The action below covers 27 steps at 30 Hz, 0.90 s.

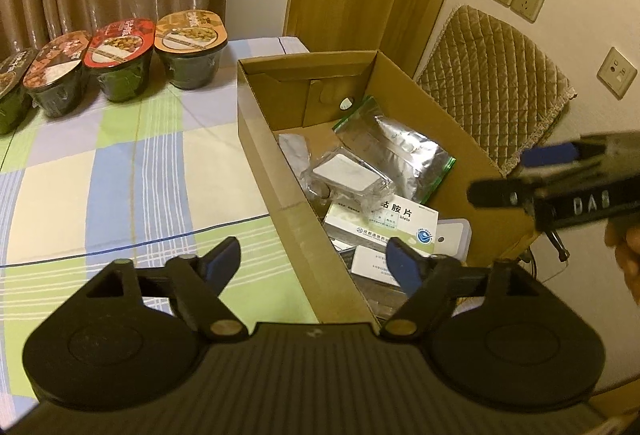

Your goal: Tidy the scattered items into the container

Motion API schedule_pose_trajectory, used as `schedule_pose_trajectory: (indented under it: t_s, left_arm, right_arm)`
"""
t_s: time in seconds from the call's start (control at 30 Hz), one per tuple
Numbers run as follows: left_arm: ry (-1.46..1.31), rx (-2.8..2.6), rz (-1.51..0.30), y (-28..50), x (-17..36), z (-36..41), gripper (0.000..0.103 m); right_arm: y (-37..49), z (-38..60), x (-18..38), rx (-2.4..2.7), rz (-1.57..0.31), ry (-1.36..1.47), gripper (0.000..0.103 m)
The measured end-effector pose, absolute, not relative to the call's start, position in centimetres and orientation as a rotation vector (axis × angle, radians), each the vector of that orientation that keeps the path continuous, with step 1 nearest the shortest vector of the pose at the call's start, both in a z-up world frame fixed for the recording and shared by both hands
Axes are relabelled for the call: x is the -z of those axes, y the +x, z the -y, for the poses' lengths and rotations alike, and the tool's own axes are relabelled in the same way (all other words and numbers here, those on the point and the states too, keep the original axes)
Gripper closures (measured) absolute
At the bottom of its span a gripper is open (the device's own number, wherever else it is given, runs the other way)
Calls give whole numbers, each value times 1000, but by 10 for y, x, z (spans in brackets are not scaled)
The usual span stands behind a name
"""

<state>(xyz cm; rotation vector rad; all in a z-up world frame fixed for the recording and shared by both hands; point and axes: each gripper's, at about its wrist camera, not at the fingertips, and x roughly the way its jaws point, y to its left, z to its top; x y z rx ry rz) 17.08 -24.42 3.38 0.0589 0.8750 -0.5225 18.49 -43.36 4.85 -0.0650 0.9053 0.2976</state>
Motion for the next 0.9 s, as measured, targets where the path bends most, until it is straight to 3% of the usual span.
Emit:
schedule_pose_trajectory:
  t_s: [0.2, 0.9]
  left_arm:
    - [74, 487, -833, 156, -44, 245, 1]
    - [1, 386, -902, 73, -75, 241, 1]
  right_arm:
    - [161, 441, -46, -269, -927, -31, 2]
    - [61, 454, -74, -136, -942, 29, 2]
